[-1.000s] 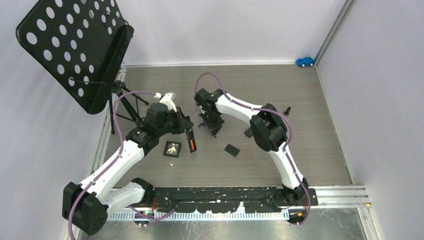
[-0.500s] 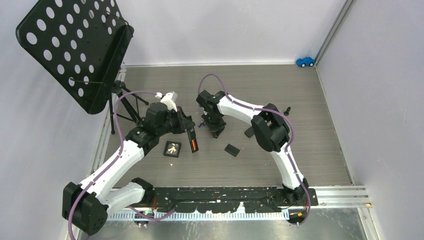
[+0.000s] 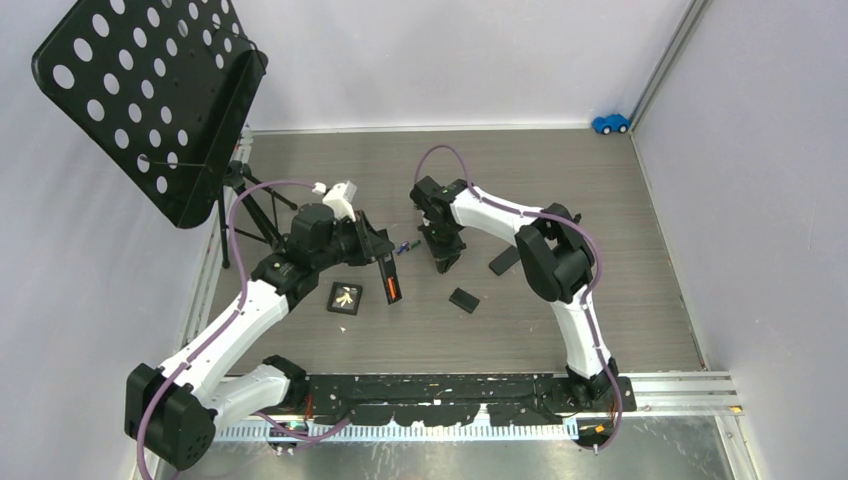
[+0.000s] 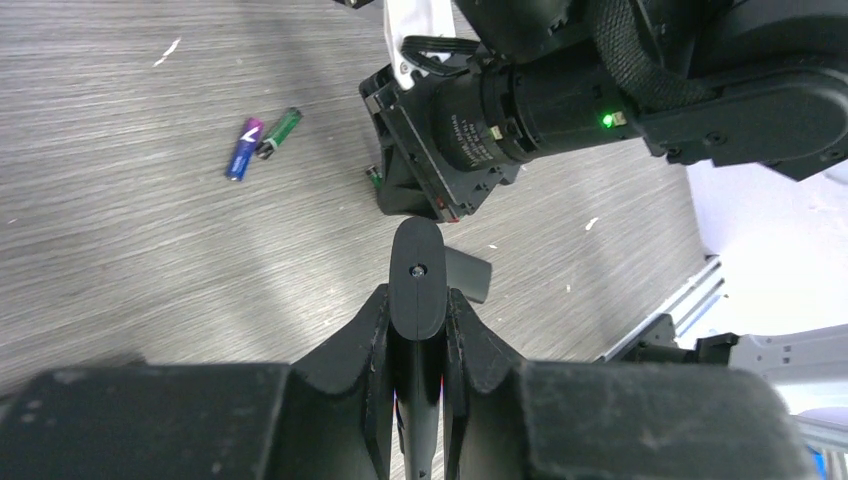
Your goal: Load the batteries into the remote control
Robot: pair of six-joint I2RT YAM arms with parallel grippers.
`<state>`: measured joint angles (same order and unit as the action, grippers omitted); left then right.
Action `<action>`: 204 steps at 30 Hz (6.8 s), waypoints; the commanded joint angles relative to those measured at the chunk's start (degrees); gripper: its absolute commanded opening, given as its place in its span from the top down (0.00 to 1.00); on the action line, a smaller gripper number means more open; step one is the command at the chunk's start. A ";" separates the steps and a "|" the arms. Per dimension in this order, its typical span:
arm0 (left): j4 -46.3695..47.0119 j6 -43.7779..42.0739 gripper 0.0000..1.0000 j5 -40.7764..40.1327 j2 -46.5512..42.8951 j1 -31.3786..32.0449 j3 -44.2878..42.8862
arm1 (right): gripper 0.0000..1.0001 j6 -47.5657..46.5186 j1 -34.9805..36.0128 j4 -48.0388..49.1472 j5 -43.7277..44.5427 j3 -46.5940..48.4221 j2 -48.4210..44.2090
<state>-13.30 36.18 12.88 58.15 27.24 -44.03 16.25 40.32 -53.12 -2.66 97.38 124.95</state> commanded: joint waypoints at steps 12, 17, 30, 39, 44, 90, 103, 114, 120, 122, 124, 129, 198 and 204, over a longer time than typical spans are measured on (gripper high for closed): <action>32.49 19.65 1.00 18.94 17.30 0.72 -2.60 | 0.93 9.08 0.55 3.33 2.47 -15.81 -36.06; 39.74 25.58 1.00 20.37 23.30 1.61 -3.31 | 0.93 9.05 0.64 2.81 -6.57 -19.29 -45.10; 52.37 35.59 1.00 22.07 31.10 1.85 -3.61 | 0.92 7.36 0.99 -0.63 -8.65 -19.91 -45.39; 53.84 36.53 1.00 22.35 31.97 1.85 -3.74 | 0.92 6.06 1.25 -0.33 -8.41 -20.25 -43.81; 54.86 37.35 1.00 22.82 32.46 1.85 -3.87 | 0.90 5.08 1.85 -0.29 -8.51 -20.31 -43.26; 66.23 64.69 1.00 15.98 30.68 3.96 -2.14 | 0.16 47.11 2.45 44.78 11.33 -52.29 -80.40; 70.55 69.11 1.00 13.05 33.78 7.00 -3.63 | 0.17 54.53 2.49 50.57 16.71 -59.94 -88.91; 71.13 72.13 1.00 10.85 33.53 7.20 -2.86 | 0.21 57.77 2.47 56.23 13.79 -63.26 -87.39; 71.51 72.64 1.00 11.31 33.46 7.34 -2.90 | 0.27 58.72 2.44 55.90 13.63 -62.38 -85.47; 71.93 72.86 1.00 11.45 33.44 7.41 -2.90 | 0.29 58.95 2.48 55.36 13.75 -62.15 -84.82; 72.08 72.97 1.00 11.55 33.28 7.41 -2.90 | 0.33 59.34 2.49 55.24 13.72 -62.10 -84.19; 72.27 72.72 1.00 11.72 32.92 7.58 -2.77 | 0.41 59.81 2.49 55.08 13.88 -62.13 -83.39; 9.04 20.68 1.00 5.05 44.34 8.98 -25.49 | 0.75 28.82 2.36 42.47 13.13 -60.98 -59.80; -4.08 16.61 1.00 -5.18 51.91 11.69 -35.91 | 0.60 27.36 1.47 40.27 15.92 -59.70 -53.40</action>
<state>-8.84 56.31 15.20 107.46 36.97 -73.41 45.95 42.39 -12.40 9.52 36.51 68.84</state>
